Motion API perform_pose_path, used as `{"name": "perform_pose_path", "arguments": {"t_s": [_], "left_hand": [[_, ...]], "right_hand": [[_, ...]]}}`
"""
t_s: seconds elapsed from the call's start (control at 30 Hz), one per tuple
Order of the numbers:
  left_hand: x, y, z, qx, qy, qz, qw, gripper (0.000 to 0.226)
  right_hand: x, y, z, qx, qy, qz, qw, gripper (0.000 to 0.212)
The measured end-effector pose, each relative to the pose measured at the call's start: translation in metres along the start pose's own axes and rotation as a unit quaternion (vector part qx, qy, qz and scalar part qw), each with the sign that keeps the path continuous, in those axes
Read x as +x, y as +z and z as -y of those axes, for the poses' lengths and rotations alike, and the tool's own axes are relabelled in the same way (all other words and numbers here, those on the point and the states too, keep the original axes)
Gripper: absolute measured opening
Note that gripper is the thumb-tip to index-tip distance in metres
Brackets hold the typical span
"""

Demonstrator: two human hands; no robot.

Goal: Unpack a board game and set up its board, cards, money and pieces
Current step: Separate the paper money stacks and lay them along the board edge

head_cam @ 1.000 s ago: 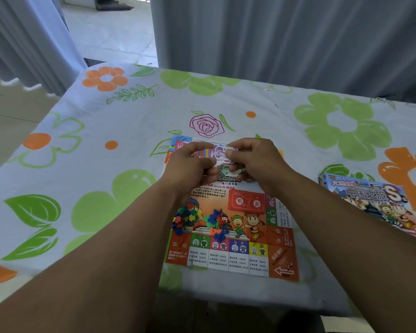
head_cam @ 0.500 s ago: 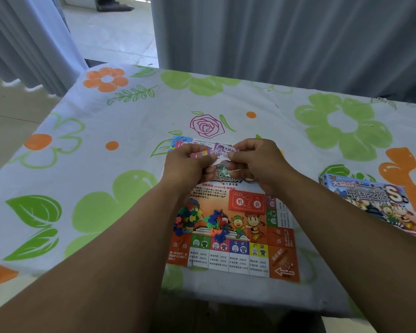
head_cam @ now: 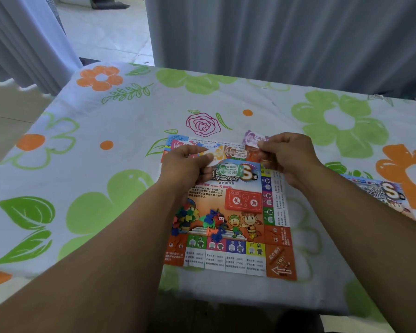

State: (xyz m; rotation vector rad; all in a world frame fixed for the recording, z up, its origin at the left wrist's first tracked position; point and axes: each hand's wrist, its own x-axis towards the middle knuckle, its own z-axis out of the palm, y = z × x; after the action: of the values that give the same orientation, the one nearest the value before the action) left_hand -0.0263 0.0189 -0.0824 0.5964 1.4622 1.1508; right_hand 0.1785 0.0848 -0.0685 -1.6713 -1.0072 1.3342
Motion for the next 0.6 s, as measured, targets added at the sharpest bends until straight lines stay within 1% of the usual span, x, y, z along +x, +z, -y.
{"name": "perform_pose_path", "arguments": {"t_s": [0.1,0.3,0.43,0.6], "left_hand": [[0.001,0.005,0.001,-0.008,-0.005,0.004,1.000,0.022],[0.002,0.019,0.004,-0.010,-0.011,0.014,1.000,0.021],[0.002,0.023,0.005,-0.006,-0.011,0.005,1.000,0.021],[-0.001,0.013,-0.002,-0.012,-0.013,-0.023,1.000,0.015]], "right_hand": [[0.006,-0.014,-0.005,-0.012,0.017,-0.028,0.999,0.021],[0.010,-0.026,-0.006,-0.018,0.022,-0.032,0.999,0.022],[0.011,-0.026,-0.006,-0.023,0.017,-0.018,0.999,0.022],[0.007,-0.017,-0.002,-0.029,0.012,0.010,0.999,0.020]]}}
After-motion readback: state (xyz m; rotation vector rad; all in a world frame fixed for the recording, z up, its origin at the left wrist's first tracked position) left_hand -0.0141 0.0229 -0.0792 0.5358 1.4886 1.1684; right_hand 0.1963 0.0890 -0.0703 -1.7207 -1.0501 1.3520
